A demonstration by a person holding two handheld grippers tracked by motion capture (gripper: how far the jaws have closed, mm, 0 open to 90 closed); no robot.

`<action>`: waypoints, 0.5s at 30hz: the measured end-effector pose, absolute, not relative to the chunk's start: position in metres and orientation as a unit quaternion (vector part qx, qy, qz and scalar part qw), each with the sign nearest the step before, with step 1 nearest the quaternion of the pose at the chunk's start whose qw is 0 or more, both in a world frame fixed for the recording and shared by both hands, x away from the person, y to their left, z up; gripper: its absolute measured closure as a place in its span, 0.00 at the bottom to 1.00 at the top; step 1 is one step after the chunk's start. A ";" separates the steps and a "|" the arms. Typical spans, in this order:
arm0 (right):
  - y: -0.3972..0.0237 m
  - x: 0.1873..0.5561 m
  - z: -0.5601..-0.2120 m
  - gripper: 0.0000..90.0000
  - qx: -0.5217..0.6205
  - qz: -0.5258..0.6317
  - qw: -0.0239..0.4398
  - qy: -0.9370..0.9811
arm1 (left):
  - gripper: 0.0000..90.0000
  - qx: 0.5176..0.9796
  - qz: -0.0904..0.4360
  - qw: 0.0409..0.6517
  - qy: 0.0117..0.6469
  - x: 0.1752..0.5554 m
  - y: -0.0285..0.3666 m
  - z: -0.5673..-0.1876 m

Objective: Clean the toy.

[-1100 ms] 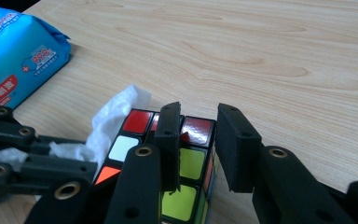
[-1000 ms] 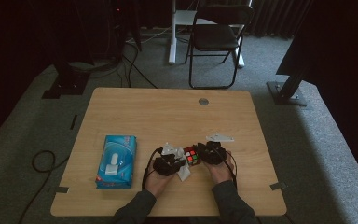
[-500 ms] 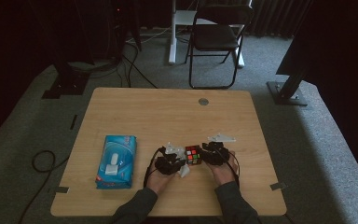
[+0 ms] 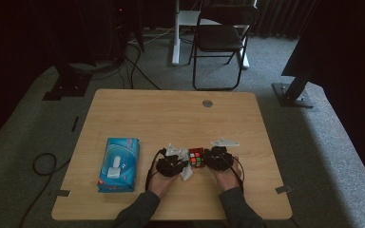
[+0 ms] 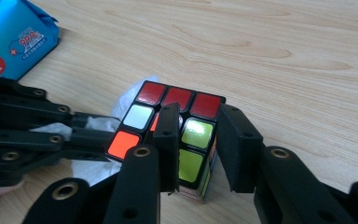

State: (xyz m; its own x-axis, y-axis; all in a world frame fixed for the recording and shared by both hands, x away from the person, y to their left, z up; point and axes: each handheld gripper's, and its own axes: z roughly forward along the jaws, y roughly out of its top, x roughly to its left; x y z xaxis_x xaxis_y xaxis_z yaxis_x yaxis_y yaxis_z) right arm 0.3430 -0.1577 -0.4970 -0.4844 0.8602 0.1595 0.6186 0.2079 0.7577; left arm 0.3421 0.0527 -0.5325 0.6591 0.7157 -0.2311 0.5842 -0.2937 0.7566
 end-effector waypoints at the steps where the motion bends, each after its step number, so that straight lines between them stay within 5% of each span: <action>1: -0.154 0.343 -0.497 0.78 0.488 0.400 0.153 0.760 | 0.92 0.801 0.080 0.432 0.407 0.342 0.053 -0.531; 15: -0.143 0.347 -0.498 0.78 0.488 0.407 0.138 0.760 | 0.92 0.788 0.093 0.435 0.424 0.352 0.067 -0.525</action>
